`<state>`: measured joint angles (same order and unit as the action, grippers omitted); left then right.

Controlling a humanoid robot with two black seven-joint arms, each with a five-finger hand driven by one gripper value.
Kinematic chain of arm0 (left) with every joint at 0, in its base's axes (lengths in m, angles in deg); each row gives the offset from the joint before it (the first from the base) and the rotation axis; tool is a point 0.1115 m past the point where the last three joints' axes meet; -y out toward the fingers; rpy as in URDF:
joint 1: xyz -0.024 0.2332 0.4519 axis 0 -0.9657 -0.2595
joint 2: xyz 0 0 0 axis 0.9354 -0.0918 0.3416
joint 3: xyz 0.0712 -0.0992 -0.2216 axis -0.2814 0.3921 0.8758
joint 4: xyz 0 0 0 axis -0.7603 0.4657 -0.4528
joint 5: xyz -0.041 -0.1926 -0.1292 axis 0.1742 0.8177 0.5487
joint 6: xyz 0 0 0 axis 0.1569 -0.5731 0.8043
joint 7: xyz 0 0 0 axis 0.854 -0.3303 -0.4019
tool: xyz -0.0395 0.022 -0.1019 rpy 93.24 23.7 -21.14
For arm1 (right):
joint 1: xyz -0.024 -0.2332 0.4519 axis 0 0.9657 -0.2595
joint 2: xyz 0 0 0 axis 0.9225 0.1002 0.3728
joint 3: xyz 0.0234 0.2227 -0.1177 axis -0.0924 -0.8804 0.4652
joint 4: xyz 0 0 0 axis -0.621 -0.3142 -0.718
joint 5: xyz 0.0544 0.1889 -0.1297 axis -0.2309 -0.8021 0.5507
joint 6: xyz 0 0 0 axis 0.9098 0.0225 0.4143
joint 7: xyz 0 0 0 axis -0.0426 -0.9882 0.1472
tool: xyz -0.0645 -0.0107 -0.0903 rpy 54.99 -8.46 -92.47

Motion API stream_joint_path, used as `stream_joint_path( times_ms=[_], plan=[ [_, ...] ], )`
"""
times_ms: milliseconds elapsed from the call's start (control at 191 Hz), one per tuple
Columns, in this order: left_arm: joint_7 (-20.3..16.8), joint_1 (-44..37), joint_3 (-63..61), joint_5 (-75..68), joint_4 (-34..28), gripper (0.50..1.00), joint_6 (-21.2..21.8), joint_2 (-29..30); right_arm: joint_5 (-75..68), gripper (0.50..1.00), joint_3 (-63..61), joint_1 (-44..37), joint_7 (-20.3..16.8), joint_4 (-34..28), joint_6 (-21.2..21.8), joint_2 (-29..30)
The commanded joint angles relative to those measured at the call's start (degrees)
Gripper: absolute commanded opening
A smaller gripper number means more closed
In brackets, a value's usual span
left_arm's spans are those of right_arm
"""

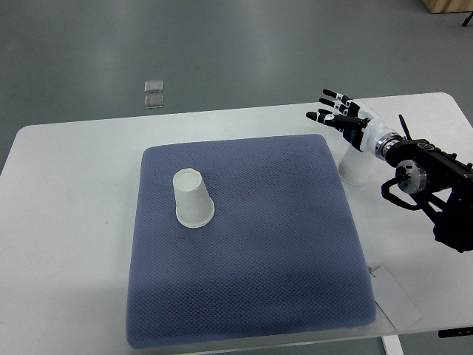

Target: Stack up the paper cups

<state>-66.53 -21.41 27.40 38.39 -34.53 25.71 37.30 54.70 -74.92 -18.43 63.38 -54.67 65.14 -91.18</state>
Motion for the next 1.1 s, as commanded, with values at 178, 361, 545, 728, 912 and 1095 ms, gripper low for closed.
stream_joint_path(
  times_ms=[178, 361, 545, 728, 912, 1095],
  plan=[
    [0.0, 0.0, 0.0, 0.0, 0.1, 1.000, 0.0, 0.0, 0.0, 0.930, -0.1, -0.1, 0.0, 0.1, 0.0, 0.1],
    [0.0, 0.0, 0.0, 0.0, 0.0, 1.000, 0.0, 0.0, 0.0, 0.932, -0.3, -0.2, 0.0, 0.1, 0.1, 0.1],
    [0.0, 0.0, 0.0, 0.0, 0.0, 1.000, 0.0, 0.0, -0.1, 0.932, -0.6, -0.3, 0.0, 0.1, 0.2, 0.0],
    [0.0, 0.0, 0.1, 0.0, 0.0, 1.000, 0.0, 0.0, -0.1, 0.932, -0.7, -0.3, 0.0, 0.1, 0.2, 0.0],
    [0.0, 0.0, 0.0, 0.1, 0.0, 1.000, 0.1, 0.0, -0.1, 0.932, -0.7, -0.3, 0.0, 0.5, 0.2, 0.0],
    [0.0, 0.0, 0.1, 0.0, 0.0, 1.000, 0.0, 0.0, -0.1, 0.932, -0.8, -0.3, 0.0, 1.1, 0.1, 0.0]
  ],
)
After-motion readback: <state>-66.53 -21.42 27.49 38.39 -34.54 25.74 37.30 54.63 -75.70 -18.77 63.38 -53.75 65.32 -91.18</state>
